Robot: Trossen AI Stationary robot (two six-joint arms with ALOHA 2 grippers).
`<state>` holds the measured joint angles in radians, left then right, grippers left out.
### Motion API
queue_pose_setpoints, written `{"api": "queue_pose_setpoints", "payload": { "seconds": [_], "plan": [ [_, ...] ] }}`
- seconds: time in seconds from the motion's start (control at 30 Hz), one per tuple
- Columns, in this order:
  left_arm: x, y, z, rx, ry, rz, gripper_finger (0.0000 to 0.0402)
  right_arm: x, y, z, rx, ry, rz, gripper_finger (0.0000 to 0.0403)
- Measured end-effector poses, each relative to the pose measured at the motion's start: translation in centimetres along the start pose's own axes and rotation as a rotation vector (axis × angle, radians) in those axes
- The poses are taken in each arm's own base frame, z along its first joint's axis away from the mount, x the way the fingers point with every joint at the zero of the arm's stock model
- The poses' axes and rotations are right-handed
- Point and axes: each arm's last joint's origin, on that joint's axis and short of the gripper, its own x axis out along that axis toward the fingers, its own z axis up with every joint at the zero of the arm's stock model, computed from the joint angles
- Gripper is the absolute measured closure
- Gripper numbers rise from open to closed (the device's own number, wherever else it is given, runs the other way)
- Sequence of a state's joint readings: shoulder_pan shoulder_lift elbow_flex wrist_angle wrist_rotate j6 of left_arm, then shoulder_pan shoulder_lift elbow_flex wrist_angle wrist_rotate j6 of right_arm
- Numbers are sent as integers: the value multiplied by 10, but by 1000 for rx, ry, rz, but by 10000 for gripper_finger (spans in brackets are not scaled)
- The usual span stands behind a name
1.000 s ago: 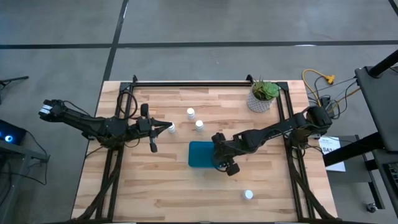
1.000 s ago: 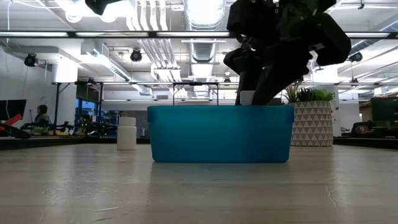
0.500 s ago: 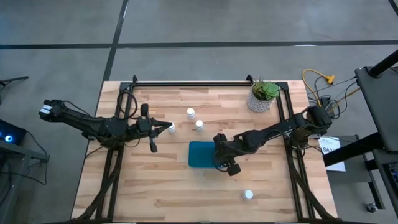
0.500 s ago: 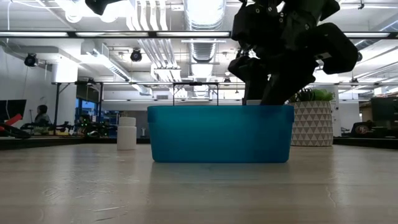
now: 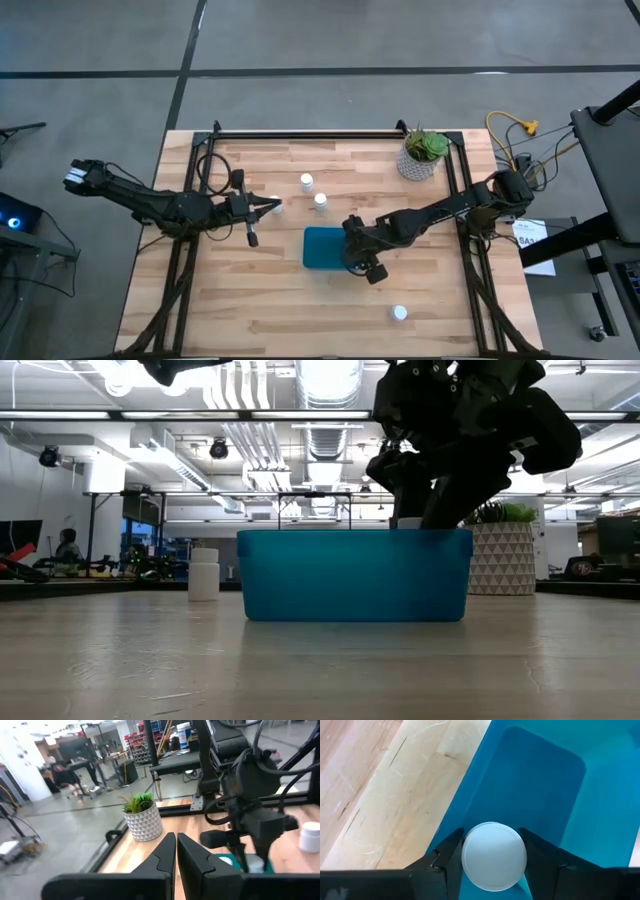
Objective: Pick and place pill bottles into a basket
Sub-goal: Put the white pill bottle into the blue bin
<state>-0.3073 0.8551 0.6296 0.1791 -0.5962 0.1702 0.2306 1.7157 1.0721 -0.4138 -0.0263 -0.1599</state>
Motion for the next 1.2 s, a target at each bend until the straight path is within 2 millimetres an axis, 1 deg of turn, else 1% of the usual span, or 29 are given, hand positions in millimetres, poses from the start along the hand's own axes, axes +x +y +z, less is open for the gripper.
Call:
{"api": "queue_pose_setpoints", "payload": {
  "seconds": [0.23, 0.5, 1.2],
  "plan": [
    [6, -4, 1, 7, -26, 18, 402, 2, 0, -3, 3, 11, 2, 242],
    [6, -3, 2, 5, -29, 19, 402, 3, 1, -7, 4, 22, 3, 226],
    [5, -3, 2, 3, -32, 19, 402, 3, 1, -6, 0, 21, 1, 223]
  ]
}}
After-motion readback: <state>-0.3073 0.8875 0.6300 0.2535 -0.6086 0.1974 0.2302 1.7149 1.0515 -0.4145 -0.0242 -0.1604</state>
